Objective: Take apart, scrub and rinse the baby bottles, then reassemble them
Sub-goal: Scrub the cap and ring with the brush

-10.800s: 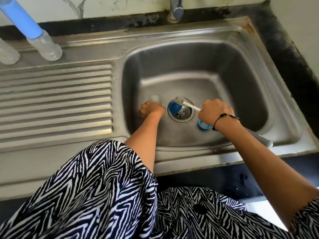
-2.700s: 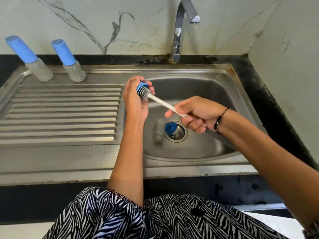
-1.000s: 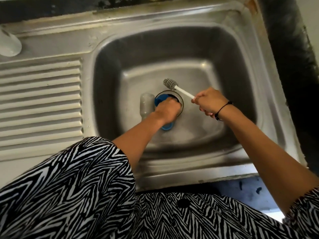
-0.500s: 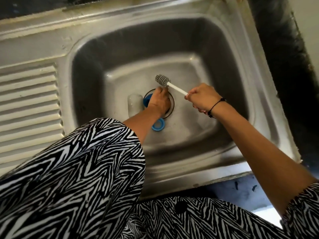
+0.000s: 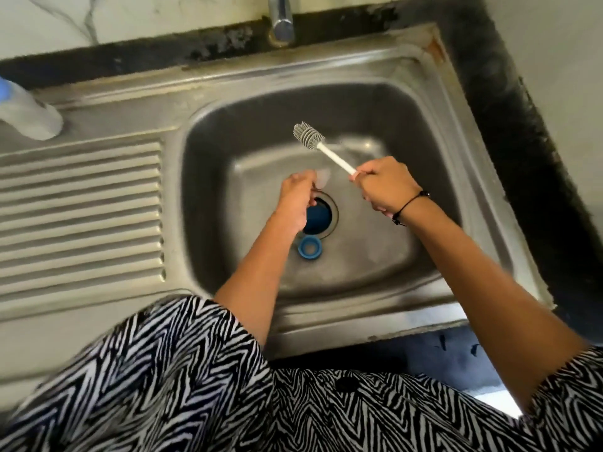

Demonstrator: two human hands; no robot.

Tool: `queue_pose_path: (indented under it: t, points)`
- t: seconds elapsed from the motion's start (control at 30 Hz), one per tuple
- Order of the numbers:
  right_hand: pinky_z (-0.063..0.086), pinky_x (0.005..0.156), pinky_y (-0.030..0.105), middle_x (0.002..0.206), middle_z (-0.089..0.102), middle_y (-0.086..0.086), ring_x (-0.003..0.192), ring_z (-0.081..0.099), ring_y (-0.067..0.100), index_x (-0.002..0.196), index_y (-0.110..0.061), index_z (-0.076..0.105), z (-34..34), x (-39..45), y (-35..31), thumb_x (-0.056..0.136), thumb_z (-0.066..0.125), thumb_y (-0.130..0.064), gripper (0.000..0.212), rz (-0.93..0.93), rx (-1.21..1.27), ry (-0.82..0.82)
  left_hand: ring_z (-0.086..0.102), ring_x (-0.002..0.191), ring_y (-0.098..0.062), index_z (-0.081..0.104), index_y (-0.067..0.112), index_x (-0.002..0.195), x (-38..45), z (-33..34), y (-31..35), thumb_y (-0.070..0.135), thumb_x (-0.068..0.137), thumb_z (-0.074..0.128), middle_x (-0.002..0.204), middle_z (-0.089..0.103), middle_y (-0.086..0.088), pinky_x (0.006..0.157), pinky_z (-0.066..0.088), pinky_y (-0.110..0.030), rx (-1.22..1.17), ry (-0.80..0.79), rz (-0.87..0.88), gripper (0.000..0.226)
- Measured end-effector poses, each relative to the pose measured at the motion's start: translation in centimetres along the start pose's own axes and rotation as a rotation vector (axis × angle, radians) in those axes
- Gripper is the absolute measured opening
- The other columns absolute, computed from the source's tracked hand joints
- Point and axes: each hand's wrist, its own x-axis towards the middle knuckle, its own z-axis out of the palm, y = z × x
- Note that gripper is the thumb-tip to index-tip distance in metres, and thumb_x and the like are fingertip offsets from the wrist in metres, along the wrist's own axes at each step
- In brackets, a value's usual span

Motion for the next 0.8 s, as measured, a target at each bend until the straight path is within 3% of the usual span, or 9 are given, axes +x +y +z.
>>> queue_pose_path:
  t: [0.1, 0.17, 0.23, 0.33, 0.47, 0.53, 0.63, 0.8]
  points:
    - [0.034, 0.034, 0.017, 0.058, 0.052, 0.012, 0.035, 0.04, 0.009, 0.09, 0.007, 0.066, -0.7, -1.6, -0.8, 0.09, 0.044, -0.011, 0.028, -0.094, -0.04, -0.017, 0.042, 0.045, -0.009, 0.056, 0.005, 0.086, -2.2, -1.7, 0.3, 0.003, 0.088, 0.042, 0.066, 0.05, -0.009, 0.043, 0.038, -0.018, -0.515, 0.002, -0.079, 0.014]
    - [0.047, 0.049, 0.028, 0.067, 0.058, 0.022, 0.051, 0.046, 0.02, 0.081, 0.006, 0.064, -0.8, -2.6, -1.0, 0.09, 0.046, -0.014, 0.028, -0.193, -0.136, -0.014, 0.04, 0.052, -0.012, 0.056, 0.011, 0.092, -3.3, -3.0, 0.7, -0.001, 0.087, 0.037, 0.067, 0.05, -0.007, 0.048, 0.041, -0.018, -0.702, -0.007, -0.06, 0.023]
    - [0.051, 0.066, 0.036, 0.075, 0.06, 0.019, 0.068, 0.054, 0.029, 0.077, -0.002, 0.065, -0.9, -3.5, -1.1, 0.091, 0.049, -0.02, 0.027, -0.257, -0.259, 0.002, 0.04, 0.056, -0.013, 0.057, 0.013, 0.091, -3.8, -4.2, 1.3, -0.003, 0.087, 0.034, 0.067, 0.049, -0.007, 0.053, 0.042, -0.02, -0.801, 0.026, -0.044, 0.028]
    - [0.044, 0.068, 0.03, 0.086, 0.061, 0.006, 0.084, 0.057, 0.03, 0.089, -0.019, 0.069, -0.9, -5.3, -1.7, 0.091, 0.046, -0.024, 0.023, -0.278, -0.422, 0.011, 0.045, 0.062, -0.015, 0.055, 0.007, 0.077, -5.1, -5.6, 2.8, 0.004, 0.092, 0.04, 0.067, 0.048, -0.007, 0.061, 0.045, -0.025, -0.906, 0.072, -0.022, 0.021]
    - [0.039, 0.064, 0.029, 0.088, 0.059, 0.005, 0.077, 0.05, 0.026, 0.095, -0.02, 0.067, -0.6, -7.2, -2.9, 0.093, 0.041, -0.025, 0.027, -0.349, -0.586, 0.078, 0.046, 0.064, -0.013, 0.053, 0.012, 0.077, -6.2, -6.4, 3.5, 0.012, 0.095, 0.047, 0.07, 0.051, -0.005, 0.064, 0.045, -0.023, -0.835, 0.074, 0.101, 0.019]
    - [0.036, 0.064, 0.03, 0.094, 0.063, 0.008, 0.082, 0.055, 0.03, 0.098, -0.02, 0.065, -0.6, -7.6, -3.6, 0.094, 0.039, -0.025, 0.028, -0.405, -0.699, 0.126, 0.046, 0.067, -0.013, 0.054, 0.016, 0.078, -6.1, -6.5, 3.4, 0.004, 0.09, 0.048, 0.073, 0.051, -0.002, 0.066, 0.046, -0.022, -0.741, 0.068, 0.158, 0.018]
    - [0.036, 0.063, 0.032, 0.098, 0.064, 0.009, 0.088, 0.06, 0.034, 0.105, -0.019, 0.06, -0.1, -8.7, -4.3, 0.097, 0.036, -0.025, 0.026, -0.548, -0.891, 0.216, 0.052, 0.074, -0.015, 0.054, 0.018, 0.08, -6.7, -7.1, 3.1, 0.008, 0.093, 0.051, 0.08, 0.056, -0.003, 0.071, 0.048, -0.028, -0.716, 0.054, 0.188, 0.016]
    - [0.034, 0.051, 0.03, 0.09, 0.065, 0.004, 0.077, 0.064, 0.031, 0.108, -0.015, 0.057, 1.0, -9.9, -4.4, 0.094, 0.037, -0.016, 0.024, -0.738, -1.108, 0.356, 0.056, 0.106, -0.039, 0.042, 0.006, 0.074, -7.6, -8.6, 3.8, 0.001, 0.093, 0.031, 0.099, 0.051, -0.024, 0.083, 0.049, -0.047, -1.038, -0.073, 0.126, 0.022]
